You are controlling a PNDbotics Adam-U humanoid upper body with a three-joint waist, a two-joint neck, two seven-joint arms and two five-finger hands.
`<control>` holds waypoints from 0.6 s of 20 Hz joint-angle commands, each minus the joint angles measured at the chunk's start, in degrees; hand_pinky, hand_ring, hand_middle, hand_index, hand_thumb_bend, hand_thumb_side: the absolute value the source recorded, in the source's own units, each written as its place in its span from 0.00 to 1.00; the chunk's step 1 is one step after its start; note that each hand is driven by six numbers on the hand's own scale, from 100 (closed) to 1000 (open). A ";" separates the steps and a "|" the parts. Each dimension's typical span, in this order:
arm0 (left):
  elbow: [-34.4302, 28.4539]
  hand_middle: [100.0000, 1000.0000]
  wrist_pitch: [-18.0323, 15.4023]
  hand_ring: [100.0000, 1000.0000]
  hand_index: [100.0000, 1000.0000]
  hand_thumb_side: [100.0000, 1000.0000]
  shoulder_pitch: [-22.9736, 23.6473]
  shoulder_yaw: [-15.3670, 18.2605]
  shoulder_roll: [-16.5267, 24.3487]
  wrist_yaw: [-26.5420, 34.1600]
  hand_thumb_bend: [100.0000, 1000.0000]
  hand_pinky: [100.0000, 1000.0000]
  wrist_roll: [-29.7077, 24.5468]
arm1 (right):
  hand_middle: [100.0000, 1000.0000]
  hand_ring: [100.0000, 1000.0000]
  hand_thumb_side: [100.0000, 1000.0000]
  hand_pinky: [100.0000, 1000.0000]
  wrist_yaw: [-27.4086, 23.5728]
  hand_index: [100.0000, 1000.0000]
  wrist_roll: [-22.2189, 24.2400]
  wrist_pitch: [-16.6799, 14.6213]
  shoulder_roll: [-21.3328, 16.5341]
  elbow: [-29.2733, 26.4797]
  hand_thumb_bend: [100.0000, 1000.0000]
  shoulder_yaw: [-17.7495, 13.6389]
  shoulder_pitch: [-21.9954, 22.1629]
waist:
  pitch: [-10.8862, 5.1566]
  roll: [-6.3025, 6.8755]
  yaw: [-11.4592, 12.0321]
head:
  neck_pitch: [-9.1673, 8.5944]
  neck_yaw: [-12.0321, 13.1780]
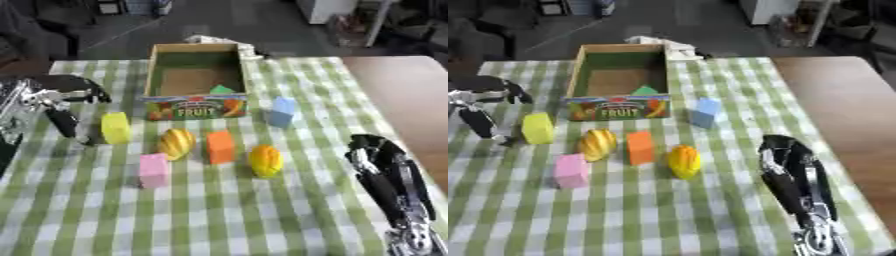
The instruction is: Pick up objects on the table and place them in the box.
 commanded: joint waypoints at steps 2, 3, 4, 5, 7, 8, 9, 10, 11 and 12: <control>1.38 0.74 1.44 0.73 0.86 0.16 -1.68 1.20 -0.55 -1.14 0.48 0.77 3.23 | 0.54 0.55 0.45 0.60 -0.17 0.66 0.17 -0.15 -0.41 -0.95 0.00 0.12 -0.46 | -0.45 -0.03 -0.34 | 0.26 0.24; 1.86 0.74 1.91 0.73 0.86 0.15 -1.69 1.40 -0.96 -1.18 0.47 0.76 3.82 | 0.54 0.55 0.45 0.60 -0.18 0.66 0.17 -0.14 -0.38 -0.93 0.00 0.13 -0.46 | -0.42 -0.04 -0.40 | 0.26 0.28; 2.26 0.72 2.34 0.71 0.84 0.14 -1.69 1.57 -1.34 -1.13 0.45 0.75 4.40 | 0.54 0.55 0.45 0.60 -0.20 0.66 0.18 -0.15 -0.35 -0.93 0.00 0.14 -0.48 | -0.39 -0.06 -0.46 | 0.26 0.31; 2.63 0.72 2.70 0.71 0.84 0.14 -1.66 1.70 -1.67 -1.00 0.44 0.75 4.92 | 0.54 0.55 0.45 0.60 -0.21 0.66 0.20 -0.16 -0.33 -0.93 0.00 0.16 -0.51 | -0.35 -0.07 -0.53 | 0.26 0.32; 3.34 0.69 3.19 0.67 0.81 0.13 -1.60 1.75 -2.18 -0.82 0.42 0.73 5.51 | 0.54 0.55 0.45 0.60 -0.24 0.66 0.23 -0.17 -0.29 -0.92 0.00 0.18 -0.56 | -0.26 -0.12 -0.71 | 0.26 0.31; 3.56 0.64 3.34 0.63 0.78 0.10 -1.57 1.77 -2.33 -0.86 0.40 0.69 5.75 | 0.54 0.54 0.45 0.60 -0.25 0.66 0.23 -0.17 -0.28 -0.92 0.00 0.16 -0.57 | -0.21 -0.14 -0.79 | 0.26 0.31; 3.65 0.62 3.50 0.61 0.77 0.09 -1.54 1.84 -2.45 -0.85 0.39 0.68 6.16 | 0.54 0.54 0.45 0.60 -0.25 0.66 0.21 -0.17 -0.27 -0.92 0.00 0.14 -0.58 | -0.17 -0.16 -0.87 | 0.26 0.32; 3.59 0.56 3.70 0.56 0.72 0.04 -1.50 1.97 -2.51 -0.75 0.36 0.64 6.82 | 0.54 0.55 0.45 0.60 -0.25 0.66 0.19 -0.16 -0.26 -0.92 0.00 0.12 -0.57 | -0.13 -0.17 -0.93 | 0.26 0.30; 3.37 0.52 3.99 0.53 0.69 0.03 -1.41 2.15 -2.55 -0.49 0.34 0.61 7.80 | 0.54 0.55 0.45 0.60 -0.25 0.66 0.18 -0.16 -0.24 -0.92 0.00 0.11 -0.58 | -0.10 -0.19 -0.97 | 0.26 0.28; 3.12 0.47 4.27 0.48 0.65 0.03 -1.32 2.30 -2.54 -0.08 0.31 0.57 8.70 | 0.54 0.55 0.45 0.60 -0.26 0.66 0.17 -0.15 -0.23 -0.92 0.00 0.10 -0.60 | -0.08 -0.22 -1.00 | 0.26 0.25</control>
